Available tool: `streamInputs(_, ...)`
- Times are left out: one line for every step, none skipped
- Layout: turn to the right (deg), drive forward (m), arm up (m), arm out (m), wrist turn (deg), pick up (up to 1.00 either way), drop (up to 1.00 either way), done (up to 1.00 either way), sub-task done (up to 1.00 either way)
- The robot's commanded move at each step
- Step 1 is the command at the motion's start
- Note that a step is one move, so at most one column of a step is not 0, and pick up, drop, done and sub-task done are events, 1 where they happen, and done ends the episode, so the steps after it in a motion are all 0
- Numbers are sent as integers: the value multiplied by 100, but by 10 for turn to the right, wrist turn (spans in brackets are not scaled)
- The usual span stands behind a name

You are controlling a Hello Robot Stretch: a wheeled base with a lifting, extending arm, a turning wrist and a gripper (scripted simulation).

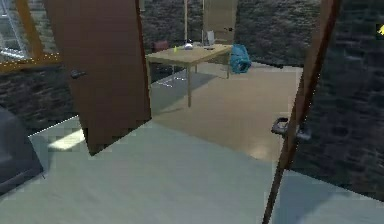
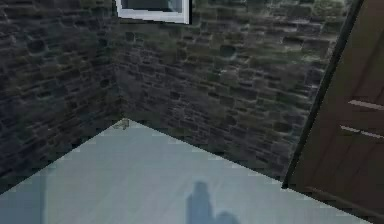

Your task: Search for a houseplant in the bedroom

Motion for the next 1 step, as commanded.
streamInputs(-120,0,0,0,0,0,0,0,0)
